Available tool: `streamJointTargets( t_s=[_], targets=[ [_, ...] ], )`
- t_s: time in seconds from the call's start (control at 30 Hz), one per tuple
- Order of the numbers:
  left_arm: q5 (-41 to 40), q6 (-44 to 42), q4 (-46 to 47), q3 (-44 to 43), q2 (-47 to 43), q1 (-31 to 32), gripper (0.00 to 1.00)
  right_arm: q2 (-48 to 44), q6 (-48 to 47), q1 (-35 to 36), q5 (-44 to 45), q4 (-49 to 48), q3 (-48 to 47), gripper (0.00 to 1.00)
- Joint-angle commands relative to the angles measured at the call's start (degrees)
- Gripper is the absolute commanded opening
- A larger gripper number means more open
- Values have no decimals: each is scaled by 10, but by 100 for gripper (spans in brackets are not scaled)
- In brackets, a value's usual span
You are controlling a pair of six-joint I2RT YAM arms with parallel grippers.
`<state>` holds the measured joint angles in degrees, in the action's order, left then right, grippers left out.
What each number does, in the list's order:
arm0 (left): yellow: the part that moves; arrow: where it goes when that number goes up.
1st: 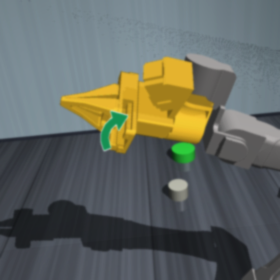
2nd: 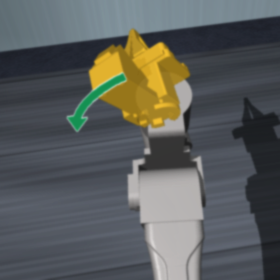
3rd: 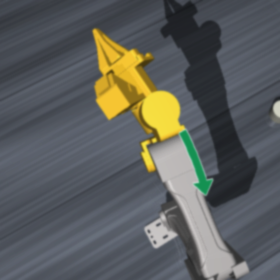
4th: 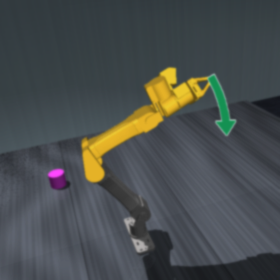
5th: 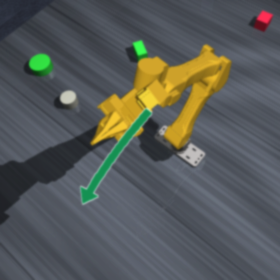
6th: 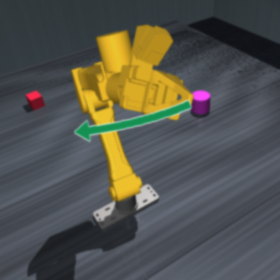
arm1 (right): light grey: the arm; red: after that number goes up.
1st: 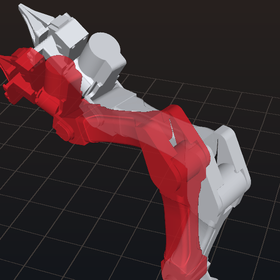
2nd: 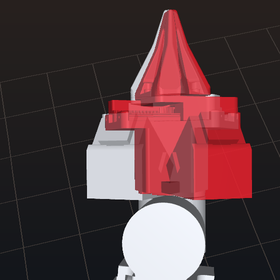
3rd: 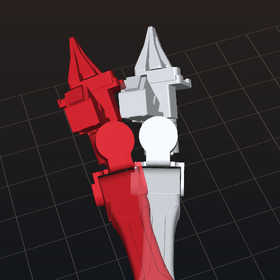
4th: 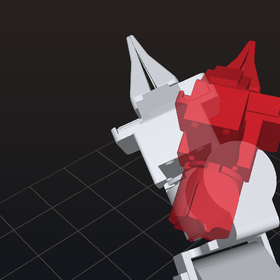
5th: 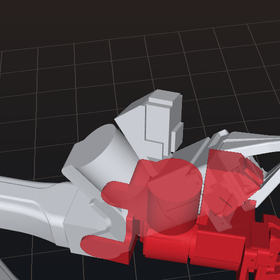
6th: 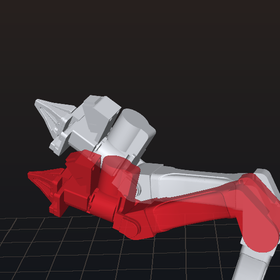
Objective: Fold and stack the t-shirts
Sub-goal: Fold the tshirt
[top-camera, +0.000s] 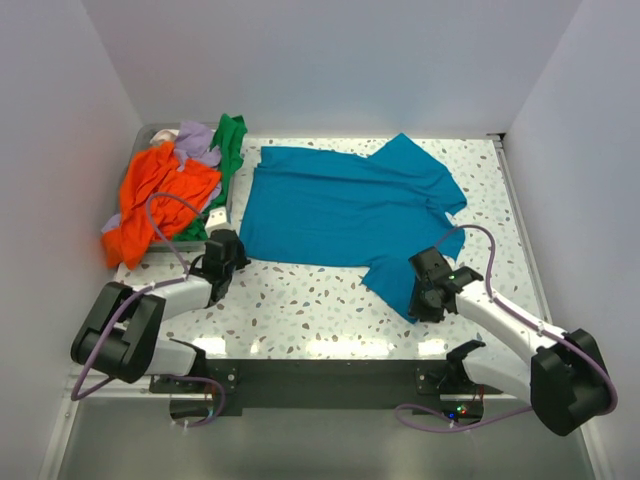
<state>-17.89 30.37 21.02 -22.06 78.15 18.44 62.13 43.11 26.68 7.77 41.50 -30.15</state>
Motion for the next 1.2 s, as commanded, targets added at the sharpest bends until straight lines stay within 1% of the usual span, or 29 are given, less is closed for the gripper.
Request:
streamJointTargets(
  t_s=[0.0, 0.13, 0.2, 0.23, 0.27, 0.33, 0.37, 0.57, 0.7, 0.93, 1.17],
  targets=[
    [2, -8, -2, -2, -16, -3, 0, -3, 20, 5, -4, -19, 14, 31],
    [3, -8, -3, 0, -23, -3, 0, -3, 26, 7, -6, -24, 21, 30],
    [3, -8, -5, 1, -26, -3, 0, -8, 29, 8, -5, -22, 22, 26],
    [3, -8, -5, 2, -29, -3, 0, -10, 29, 9, -5, -22, 22, 21],
    [3, -7, -6, 3, -30, -3, 0, -10, 28, 10, -2, -17, 20, 14],
    [4, -6, -9, 4, -35, -3, 0, -13, 27, 10, -1, -12, 18, 6],
    [4, -4, -10, 4, -38, -3, 0, -16, 25, 9, 1, -9, 14, 0],
    [1, 5, -26, 12, -63, -3, 0, -30, 23, 14, 8, 31, -5, 0],
    [-3, 16, -54, 18, -85, -3, 0, -32, 25, 21, 2, 65, -14, 0],
    [-14, 30, -105, 26, -164, -3, 0, -49, 38, 49, 11, 111, -30, 0],
    [-20, 45, -156, 38, -237, -2, 0, -89, 50, 74, 14, 147, -44, 0]
  ],
)
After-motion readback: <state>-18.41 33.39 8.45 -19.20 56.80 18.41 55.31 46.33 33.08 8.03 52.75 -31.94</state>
